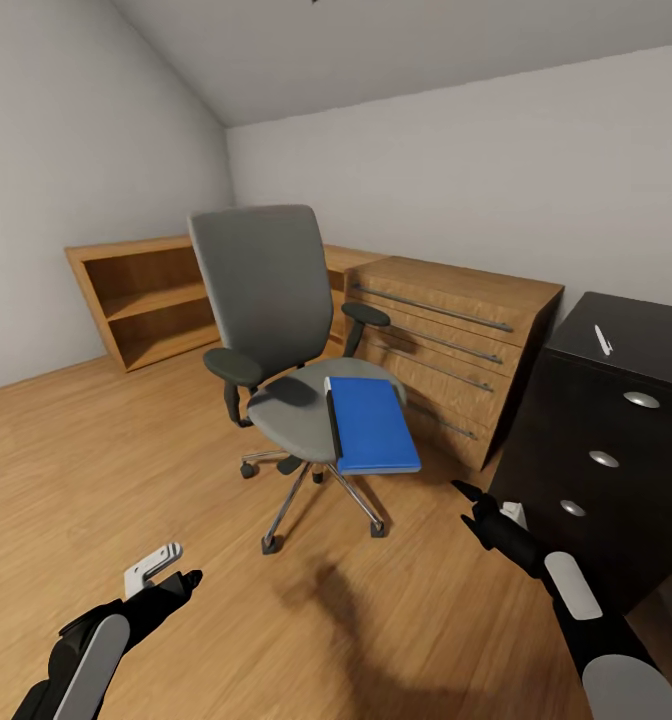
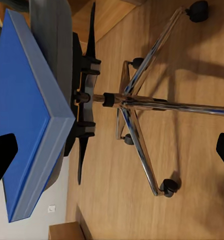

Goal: In the bedroom, organize the workspace by keeping the computer under the desk, ensuring the monitor is on the desk, placing the keyboard on the desk next to the monitor, placing the mouse on the desk next to the keyboard, moving the folder from the swivel chair onto the desk next to the mouse, stacking the notebook on top of the folder with the pen on top of the notebook, and positioning the swivel chair next to the desk.

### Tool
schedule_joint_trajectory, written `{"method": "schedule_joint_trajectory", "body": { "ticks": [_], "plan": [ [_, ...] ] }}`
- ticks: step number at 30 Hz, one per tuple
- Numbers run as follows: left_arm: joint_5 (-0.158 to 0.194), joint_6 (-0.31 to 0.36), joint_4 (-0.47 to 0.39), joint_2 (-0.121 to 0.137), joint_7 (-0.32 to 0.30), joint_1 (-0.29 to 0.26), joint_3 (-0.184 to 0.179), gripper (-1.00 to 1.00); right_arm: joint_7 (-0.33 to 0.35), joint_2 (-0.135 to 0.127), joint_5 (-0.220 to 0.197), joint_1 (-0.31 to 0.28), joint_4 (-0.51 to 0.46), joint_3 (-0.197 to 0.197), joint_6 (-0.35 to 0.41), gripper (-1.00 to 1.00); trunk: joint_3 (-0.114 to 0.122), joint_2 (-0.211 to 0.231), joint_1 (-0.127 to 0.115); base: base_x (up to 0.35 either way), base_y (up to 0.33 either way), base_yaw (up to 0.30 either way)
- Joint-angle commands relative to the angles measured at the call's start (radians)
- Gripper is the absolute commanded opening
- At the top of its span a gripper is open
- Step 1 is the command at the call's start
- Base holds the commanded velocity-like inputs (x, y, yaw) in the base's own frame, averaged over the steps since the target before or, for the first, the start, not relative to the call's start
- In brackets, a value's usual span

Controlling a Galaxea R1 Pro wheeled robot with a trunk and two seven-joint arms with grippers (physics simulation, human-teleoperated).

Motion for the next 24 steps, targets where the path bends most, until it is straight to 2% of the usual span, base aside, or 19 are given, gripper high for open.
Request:
{"method": "schedule_joint_trajectory", "body": {
  "ticks": [1, 14, 18, 24],
  "plan": [
    [0.011, 0.002, -0.001, 0.0, 0.009, 0.0, 0.0, 1.0, 0.002, 0.001, -0.002, -0.001, -0.001, -0.002, 0.009, 1.0, -0.001, 0.0, 0.0, 0.0, 0.0, 0.0],
    [0.011, -0.004, 0.001, 0.0, 0.008, 0.0, 0.0, 1.0, 0.007, 0.006, 0.005, -0.001, -0.001, 0.035, 0.024, 1.0, -0.001, 0.0, 0.0, 0.003, 0.005, 0.0],
    [0.011, -0.005, 0.002, 0.0, 0.007, 0.0, 0.0, 1.0, 0.006, 0.007, 0.007, -0.001, -0.001, 0.052, 0.023, 1.0, -0.001, 0.0, 0.0, 0.142, 0.112, 0.0],
    [0.01, -0.006, 0.002, 0.0, 0.007, 0.0, 0.0, 1.0, 0.006, 0.008, 0.008, -0.001, -0.001, 0.055, 0.022, 1.0, -0.001, 0.0, 0.0, 0.07, 0.041, 0.0]
  ]
}}
